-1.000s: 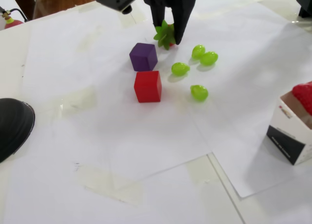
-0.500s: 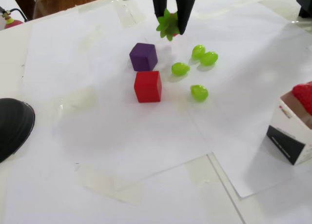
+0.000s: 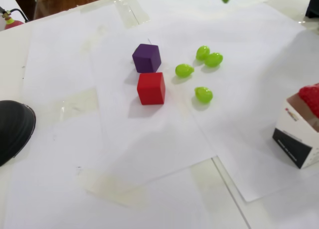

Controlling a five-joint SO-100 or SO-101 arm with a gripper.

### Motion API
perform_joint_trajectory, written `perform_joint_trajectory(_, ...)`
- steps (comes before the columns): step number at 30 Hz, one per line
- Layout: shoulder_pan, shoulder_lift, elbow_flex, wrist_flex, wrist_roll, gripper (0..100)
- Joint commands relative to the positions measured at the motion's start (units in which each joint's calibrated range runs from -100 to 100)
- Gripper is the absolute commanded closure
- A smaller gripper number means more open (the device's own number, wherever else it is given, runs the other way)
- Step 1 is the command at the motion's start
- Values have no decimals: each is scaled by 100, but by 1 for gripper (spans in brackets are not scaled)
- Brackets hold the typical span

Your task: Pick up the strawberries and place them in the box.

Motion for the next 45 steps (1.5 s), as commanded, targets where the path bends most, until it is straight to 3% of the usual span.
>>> perform_joint_trajectory(1,-1028,-523,700,-625,-215,89)
perform_joint_trajectory(10,-1910,-214,1045,-1507,-440,89)
perform_joint_trajectory(20,-2042,-136,982,-1613,-493,89)
perform_joint_trajectory(35,-2057,61,2418,-3002,-591,88)
perform_joint_trajectory(45,-2050,-85,2245,-2904,-498,68)
